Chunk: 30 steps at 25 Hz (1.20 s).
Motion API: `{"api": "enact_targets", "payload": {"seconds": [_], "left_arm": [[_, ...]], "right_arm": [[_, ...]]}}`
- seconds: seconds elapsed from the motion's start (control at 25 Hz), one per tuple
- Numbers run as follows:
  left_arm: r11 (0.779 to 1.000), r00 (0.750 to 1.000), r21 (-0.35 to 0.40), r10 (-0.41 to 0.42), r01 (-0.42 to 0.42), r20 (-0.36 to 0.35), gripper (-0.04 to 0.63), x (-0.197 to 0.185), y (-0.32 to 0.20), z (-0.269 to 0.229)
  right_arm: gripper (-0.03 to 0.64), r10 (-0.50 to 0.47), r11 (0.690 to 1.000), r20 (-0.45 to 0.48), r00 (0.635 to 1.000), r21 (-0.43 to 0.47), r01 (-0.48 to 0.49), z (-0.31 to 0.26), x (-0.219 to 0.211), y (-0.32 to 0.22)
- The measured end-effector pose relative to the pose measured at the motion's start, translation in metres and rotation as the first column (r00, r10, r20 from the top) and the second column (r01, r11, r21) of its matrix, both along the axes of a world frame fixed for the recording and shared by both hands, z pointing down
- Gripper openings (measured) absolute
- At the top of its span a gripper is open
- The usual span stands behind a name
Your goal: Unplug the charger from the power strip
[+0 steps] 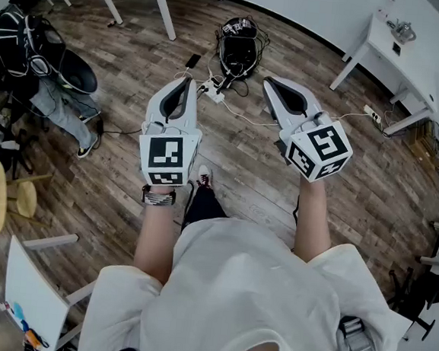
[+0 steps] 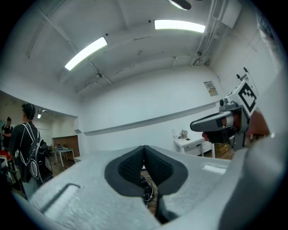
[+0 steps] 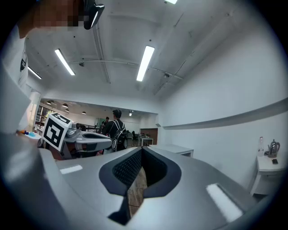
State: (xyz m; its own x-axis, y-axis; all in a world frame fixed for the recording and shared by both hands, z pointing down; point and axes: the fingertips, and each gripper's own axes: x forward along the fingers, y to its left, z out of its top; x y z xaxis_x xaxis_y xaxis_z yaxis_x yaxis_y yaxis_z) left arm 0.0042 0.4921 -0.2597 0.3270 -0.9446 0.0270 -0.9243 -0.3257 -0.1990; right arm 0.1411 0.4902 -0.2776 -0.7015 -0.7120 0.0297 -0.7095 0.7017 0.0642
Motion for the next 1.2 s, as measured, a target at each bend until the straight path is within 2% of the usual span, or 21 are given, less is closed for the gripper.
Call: {"api": "enact_targets", "payload": {"seconds": [0.28,0.48,0.68,0.88,1.2], "left_arm": [[1.0,1.0,-0.02,0.0,0.0,0.009,0.003,-0.006,-0.018,0.012],[0.999,1.0,-0.047,-0.013,0.013,0.006,0.003,-0.019,-0.044,0.025],[0.997,1.0,-0.074,-0.019,0.017,-0.025,0.003,-0.036,-0.085,0.039],[0.997,1.0,-0.072,-0.006,0.006,-0.004,0.003,-0.054,-0.134,0.036],[0.994,1.0,-0.107,0.014,-0.015,-0.012,0.003,-0.091,-0.205,0.044]], "right_arm": [[0.002,-0.005,1.0,0.062,0.998,-0.016,0.006,0.006,-0.005,-0.02],[0.002,0.01,0.999,0.071,0.997,-0.037,-0.007,0.015,-0.006,-0.047],[0.002,0.023,0.998,0.06,0.998,-0.052,-0.019,0.02,-0.019,-0.09],[0.002,0.037,0.998,0.067,0.997,-0.043,-0.034,0.012,-0.035,-0.141],[0.002,0.05,0.996,0.07,0.996,-0.079,-0.044,0.015,-0.066,-0.207]]}}
